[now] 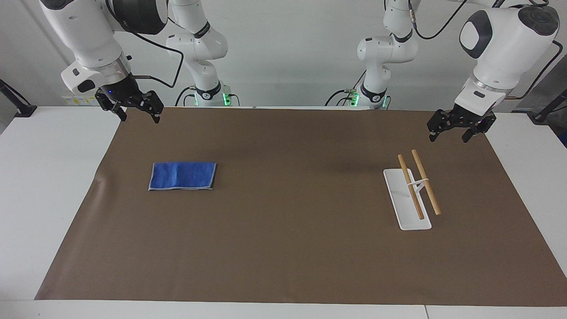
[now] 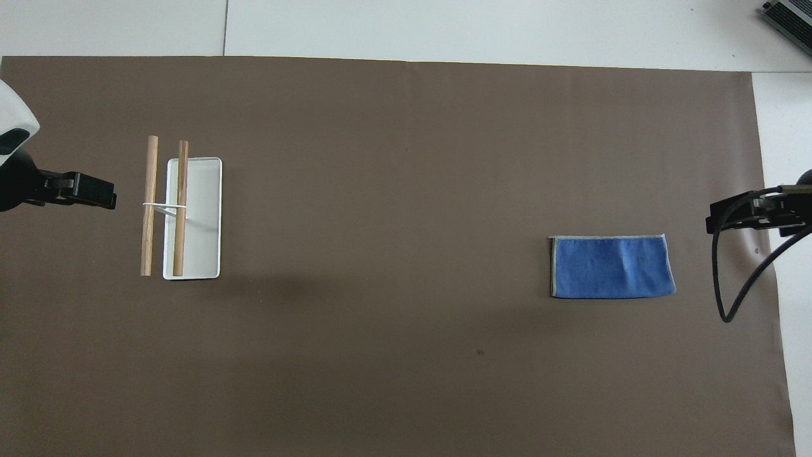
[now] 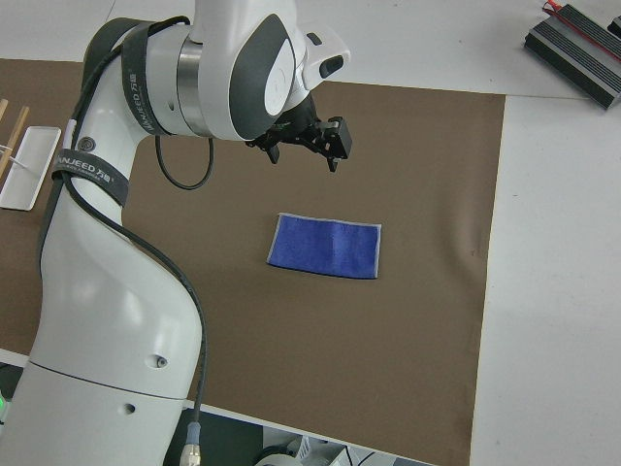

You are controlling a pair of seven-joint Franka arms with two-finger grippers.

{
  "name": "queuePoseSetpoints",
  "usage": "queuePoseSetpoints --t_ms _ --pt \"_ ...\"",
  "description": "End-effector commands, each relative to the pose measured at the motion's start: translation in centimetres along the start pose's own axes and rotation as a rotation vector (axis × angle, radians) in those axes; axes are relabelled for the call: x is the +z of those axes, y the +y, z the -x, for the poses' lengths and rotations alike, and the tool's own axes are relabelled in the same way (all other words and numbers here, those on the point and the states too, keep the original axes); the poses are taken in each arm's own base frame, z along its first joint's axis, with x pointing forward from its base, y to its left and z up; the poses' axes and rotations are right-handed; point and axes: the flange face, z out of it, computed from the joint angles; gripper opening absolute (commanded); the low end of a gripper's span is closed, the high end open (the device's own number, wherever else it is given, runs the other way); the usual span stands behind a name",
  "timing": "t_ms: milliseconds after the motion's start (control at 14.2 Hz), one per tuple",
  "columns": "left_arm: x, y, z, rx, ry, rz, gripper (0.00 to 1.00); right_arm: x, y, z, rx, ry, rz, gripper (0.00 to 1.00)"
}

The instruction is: Right arm passes towel to left arm to hang

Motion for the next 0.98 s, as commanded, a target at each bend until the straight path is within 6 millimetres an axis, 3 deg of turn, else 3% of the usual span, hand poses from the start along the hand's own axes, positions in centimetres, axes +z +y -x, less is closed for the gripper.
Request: queuePoseSetpoints --t_ms 0,632,772,912 --pt "-0.4 -0.1 0.6 -0.008 0.005 -0.003 1.0 -0.1 0.2 0.6 -0.017 -0.003 -0.014 1.0" --pt "-0.4 -0.1 0.6 -0.009 0.005 -0.003 1.0 0.0 0.5 1.3 -0.021 -0.003 -0.022 1.0" --pt "-0.4 -0.1 0.6 -0.008 0.005 -0.003 1.0 2.5 0.5 2.0 -0.024 0.033 -0.027 1.0" --pt "-0.4 -0.1 0.6 -0.008 0.005 -0.003 1.0 6.3 0.4 2.4 -0.025 0.074 -0.03 1.0"
